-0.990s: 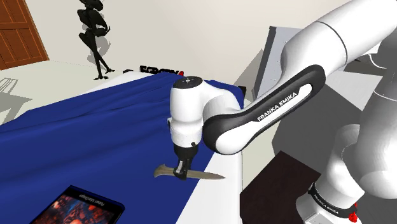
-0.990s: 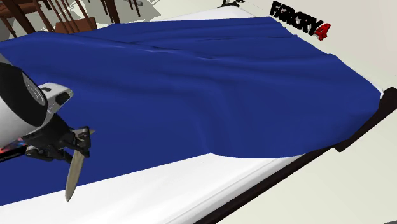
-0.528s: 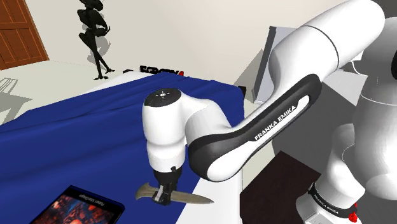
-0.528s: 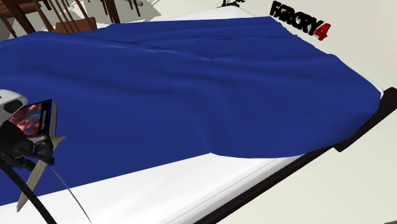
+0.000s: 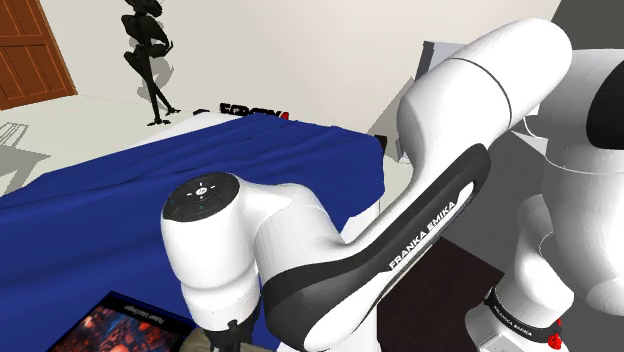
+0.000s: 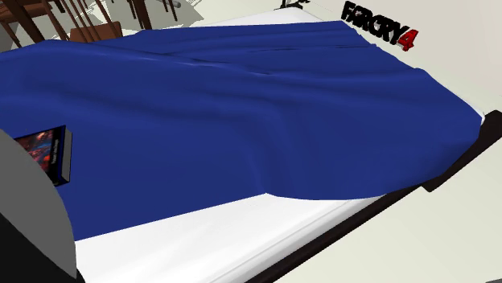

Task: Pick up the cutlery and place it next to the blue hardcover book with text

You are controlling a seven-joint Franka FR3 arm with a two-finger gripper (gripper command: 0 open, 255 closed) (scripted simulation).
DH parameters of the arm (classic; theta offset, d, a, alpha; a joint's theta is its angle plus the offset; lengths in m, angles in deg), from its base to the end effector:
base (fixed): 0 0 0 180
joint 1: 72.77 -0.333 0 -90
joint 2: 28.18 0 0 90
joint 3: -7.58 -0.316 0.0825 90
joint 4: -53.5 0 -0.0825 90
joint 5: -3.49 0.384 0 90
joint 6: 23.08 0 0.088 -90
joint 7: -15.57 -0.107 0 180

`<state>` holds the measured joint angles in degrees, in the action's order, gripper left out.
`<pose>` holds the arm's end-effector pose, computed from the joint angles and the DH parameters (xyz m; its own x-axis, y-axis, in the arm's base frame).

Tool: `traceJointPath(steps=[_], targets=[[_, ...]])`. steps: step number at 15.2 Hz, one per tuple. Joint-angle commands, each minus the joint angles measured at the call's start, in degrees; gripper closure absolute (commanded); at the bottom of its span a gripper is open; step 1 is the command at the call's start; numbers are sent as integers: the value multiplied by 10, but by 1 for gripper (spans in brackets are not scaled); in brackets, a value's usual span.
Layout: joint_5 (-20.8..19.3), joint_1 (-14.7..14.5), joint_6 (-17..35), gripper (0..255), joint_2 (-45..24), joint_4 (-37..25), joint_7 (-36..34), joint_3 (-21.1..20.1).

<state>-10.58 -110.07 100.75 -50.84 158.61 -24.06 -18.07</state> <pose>0.3137 0.5505 0.3319 0.8685 0.4957 0.0028 0.4952 -0.8678 0.0403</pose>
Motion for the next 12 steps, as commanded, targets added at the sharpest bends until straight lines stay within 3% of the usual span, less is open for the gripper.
traceJointPath(steps=[1,12], targets=[[-6,-4,9,255,-9,1,-6,2],[-36,-16,72,255,-60,18,-27,19]])
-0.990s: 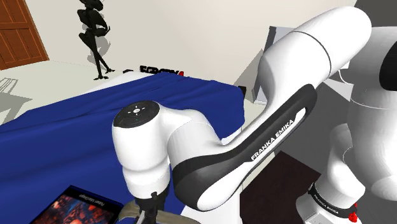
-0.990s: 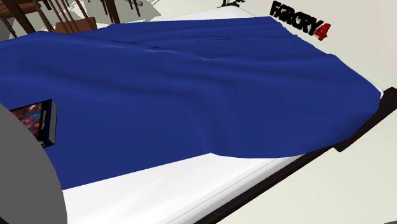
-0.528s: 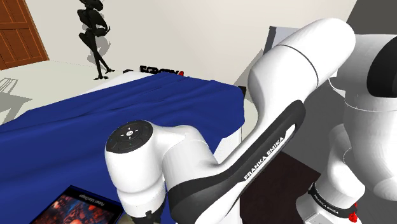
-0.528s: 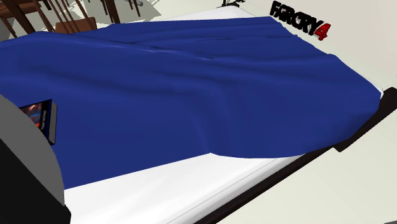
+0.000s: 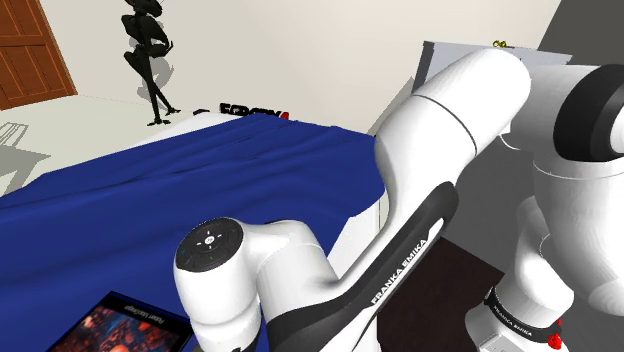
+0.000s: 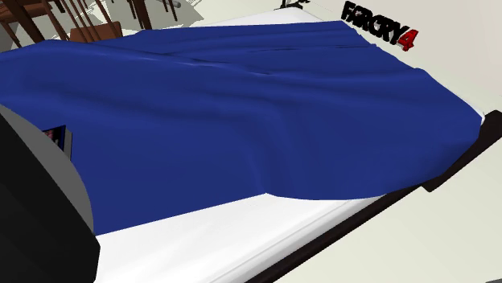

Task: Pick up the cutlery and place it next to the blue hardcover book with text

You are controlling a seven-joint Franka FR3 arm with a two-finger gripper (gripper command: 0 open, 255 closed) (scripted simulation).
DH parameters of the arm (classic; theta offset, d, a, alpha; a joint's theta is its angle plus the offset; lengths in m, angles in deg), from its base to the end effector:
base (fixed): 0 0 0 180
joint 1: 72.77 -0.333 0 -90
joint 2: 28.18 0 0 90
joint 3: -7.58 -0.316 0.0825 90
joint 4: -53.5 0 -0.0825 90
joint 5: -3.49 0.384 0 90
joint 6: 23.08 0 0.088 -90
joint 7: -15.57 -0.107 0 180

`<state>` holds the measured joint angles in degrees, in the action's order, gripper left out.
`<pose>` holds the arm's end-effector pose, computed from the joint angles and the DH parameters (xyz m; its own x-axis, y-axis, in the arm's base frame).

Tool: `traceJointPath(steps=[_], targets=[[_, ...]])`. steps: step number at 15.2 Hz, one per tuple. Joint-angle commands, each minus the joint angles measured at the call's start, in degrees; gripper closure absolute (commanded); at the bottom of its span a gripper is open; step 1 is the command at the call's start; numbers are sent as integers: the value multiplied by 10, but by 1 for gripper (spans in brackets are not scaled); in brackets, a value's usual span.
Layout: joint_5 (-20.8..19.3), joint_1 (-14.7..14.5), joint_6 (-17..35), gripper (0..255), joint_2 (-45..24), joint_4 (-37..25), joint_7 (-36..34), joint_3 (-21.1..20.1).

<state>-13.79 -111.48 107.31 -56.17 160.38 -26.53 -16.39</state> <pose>0.3117 0.5525 0.2709 0.8689 0.4950 0.0026 0.4945 -0.8682 0.0407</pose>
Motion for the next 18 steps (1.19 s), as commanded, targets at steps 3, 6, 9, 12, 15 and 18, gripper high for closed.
traceJointPath(steps=[3,6,9,12,15,18], targets=[[-12,-5,23,255,-22,2,-8,8],[-16,-7,30,255,-29,2,-11,11],[-16,-7,30,255,-29,2,-11,11],[-16,-7,30,0,-29,2,-11,11],[-16,-7,30,0,-29,2,-11,11],[-9,-4,16,0,-16,1,-6,6]])
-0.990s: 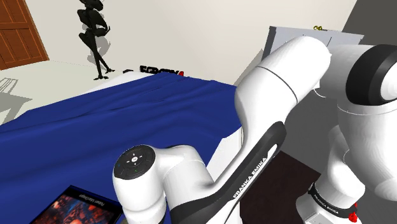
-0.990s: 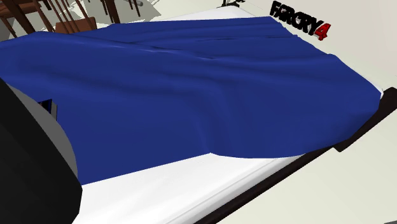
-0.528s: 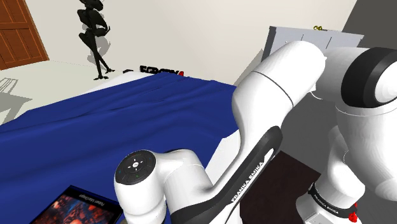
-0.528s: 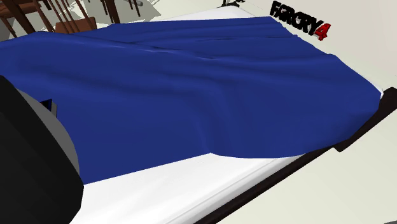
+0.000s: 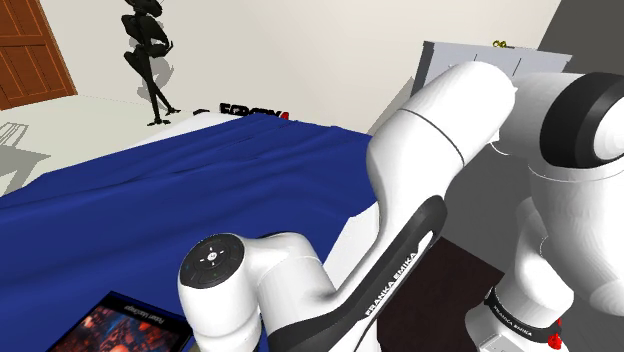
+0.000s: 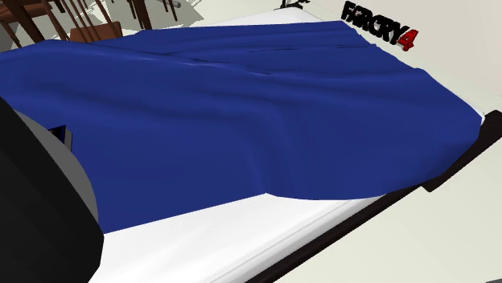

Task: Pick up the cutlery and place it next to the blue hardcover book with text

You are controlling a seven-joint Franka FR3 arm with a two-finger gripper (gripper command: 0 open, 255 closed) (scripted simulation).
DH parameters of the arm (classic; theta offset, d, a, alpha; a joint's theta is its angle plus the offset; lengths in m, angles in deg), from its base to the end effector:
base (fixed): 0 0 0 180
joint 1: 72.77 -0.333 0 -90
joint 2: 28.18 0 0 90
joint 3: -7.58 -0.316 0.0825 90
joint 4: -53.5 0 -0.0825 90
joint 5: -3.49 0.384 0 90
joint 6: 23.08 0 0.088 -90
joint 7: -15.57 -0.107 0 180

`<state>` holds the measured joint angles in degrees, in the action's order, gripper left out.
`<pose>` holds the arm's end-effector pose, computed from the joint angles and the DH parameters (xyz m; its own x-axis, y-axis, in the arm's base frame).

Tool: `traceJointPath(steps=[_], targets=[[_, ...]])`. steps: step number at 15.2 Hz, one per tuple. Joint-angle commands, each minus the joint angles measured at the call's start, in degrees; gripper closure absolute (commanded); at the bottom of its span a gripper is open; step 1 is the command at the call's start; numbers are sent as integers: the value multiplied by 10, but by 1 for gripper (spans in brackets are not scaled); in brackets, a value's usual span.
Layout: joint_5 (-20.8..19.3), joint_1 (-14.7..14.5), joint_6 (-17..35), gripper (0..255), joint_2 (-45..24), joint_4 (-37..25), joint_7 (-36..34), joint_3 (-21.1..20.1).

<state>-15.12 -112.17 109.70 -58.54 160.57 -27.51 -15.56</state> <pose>0.3110 0.5534 0.2471 0.8688 0.4951 0.0026 0.4946 -0.8682 0.0406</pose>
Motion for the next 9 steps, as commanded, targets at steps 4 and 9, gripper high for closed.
traceJointPath(steps=[4,9], targets=[[23,10,-47,0,40,-10,16,-15],[23,10,-47,0,40,-10,16,-15]])
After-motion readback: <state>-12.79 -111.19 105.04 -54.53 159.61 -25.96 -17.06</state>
